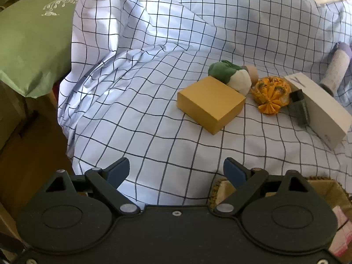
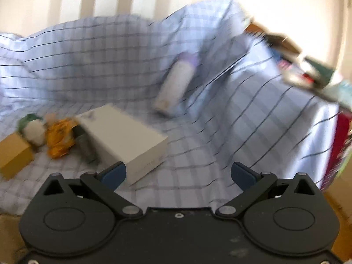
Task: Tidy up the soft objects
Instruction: 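Withdraw both grippers from the basket back over the remaining objects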
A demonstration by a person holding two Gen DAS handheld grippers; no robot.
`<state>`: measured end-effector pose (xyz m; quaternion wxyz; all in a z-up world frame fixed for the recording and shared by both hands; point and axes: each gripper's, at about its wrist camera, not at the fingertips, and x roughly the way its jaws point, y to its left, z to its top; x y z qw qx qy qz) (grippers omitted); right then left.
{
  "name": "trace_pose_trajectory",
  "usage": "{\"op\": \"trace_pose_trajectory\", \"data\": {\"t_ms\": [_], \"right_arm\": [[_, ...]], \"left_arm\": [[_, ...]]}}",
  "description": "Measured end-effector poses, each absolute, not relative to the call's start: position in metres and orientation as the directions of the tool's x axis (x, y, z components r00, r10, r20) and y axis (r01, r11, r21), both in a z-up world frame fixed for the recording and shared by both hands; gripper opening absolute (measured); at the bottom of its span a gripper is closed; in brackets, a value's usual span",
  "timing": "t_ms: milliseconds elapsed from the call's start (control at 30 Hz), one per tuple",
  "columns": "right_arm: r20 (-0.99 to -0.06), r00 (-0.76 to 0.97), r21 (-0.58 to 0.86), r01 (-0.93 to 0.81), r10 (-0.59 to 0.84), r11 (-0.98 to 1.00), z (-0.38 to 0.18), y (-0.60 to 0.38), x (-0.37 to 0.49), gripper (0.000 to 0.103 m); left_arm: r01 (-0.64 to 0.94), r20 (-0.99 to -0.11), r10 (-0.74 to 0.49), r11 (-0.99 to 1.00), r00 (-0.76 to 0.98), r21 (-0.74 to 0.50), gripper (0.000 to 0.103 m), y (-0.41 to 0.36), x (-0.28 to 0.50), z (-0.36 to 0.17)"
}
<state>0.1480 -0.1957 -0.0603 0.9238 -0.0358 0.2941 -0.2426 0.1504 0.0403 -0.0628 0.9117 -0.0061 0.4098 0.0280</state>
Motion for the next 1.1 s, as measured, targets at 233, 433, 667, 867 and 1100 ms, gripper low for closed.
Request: {"op": "trace_pose_trajectory", "data": {"t_ms": [233,433,667,867,1100], "right_arm": [[-0.515,0.652,-0.243,0.512,-0.557,0.824,-0.063,-0.204,0.155,0.102],[-0.612,0.614,-0.231,0.464,-0.498,0.855,-0.076,-0.21,0.163,0.102],[-0.571,0.635,-0.199,0.508,-0.52,0.838,-0.07,-0.207,0.154,0.102],[-0.574,0.64,-0.117,0.554,-0.511,0.824,-0.07,-0.219,0.15,0.102],[-0.567,0.645,-0.072,0.58,-0.512,0.811,-0.065,-0.224,0.144,0.102]], "left_arm": [[-0.06,-0.764,0.05,0.998,0.644,0.014,0.089,0.04,0.161,-0.068],[-0.067,-0.783,0.065,0.997,0.618,0.03,0.089,0.038,0.17,-0.077],[-0.117,-0.74,0.122,0.991,0.661,0.058,0.089,0.035,0.163,-0.076],[-0.168,-0.686,0.15,0.985,0.712,0.04,0.089,0.043,0.156,-0.073],[-0.213,-0.634,0.165,0.977,0.756,0.001,0.089,0.05,0.146,-0.068]]}}
